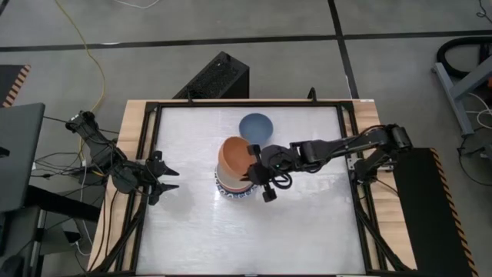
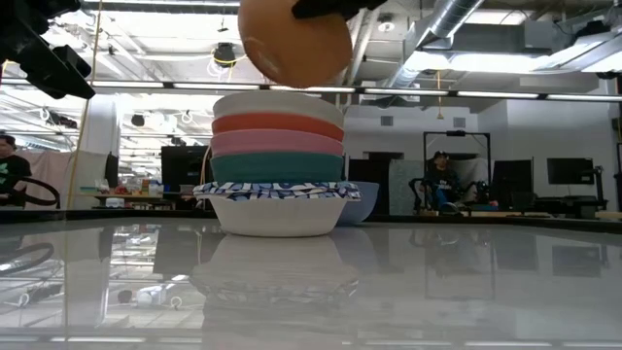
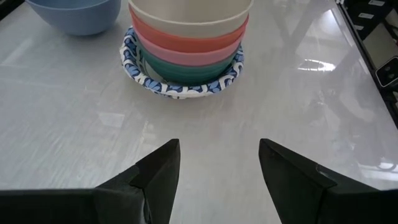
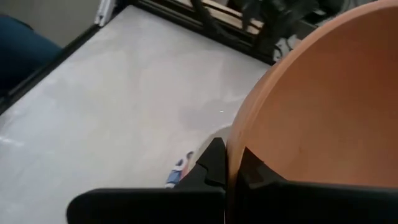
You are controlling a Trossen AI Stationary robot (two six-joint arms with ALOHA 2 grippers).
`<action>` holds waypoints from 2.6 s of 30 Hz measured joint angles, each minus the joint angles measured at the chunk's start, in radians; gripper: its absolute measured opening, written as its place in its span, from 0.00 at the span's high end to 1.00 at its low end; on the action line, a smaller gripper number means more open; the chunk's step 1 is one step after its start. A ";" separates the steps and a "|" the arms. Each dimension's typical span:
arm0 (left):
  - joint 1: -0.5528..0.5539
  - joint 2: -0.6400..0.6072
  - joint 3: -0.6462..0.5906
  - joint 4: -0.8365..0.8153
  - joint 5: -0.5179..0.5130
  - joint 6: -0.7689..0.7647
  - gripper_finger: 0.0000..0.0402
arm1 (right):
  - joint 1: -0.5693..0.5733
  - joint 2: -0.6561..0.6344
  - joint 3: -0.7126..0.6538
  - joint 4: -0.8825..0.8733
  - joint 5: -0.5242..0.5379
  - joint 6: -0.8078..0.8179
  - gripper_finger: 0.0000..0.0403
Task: Nest bowls inside each other
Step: Stack the peach bowl on top of the white bowl
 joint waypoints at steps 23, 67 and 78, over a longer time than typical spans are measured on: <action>0.000 0.000 0.000 0.000 0.000 0.000 0.48 | 0.009 0.000 0.003 -0.067 -0.162 -0.045 0.97; 0.000 0.000 0.000 -0.005 0.000 0.000 0.48 | -0.027 0.132 0.132 -0.249 -0.103 -0.155 0.97; 0.000 0.000 0.000 -0.004 0.000 0.000 0.48 | -0.031 0.150 0.132 -0.297 -0.101 -0.184 0.97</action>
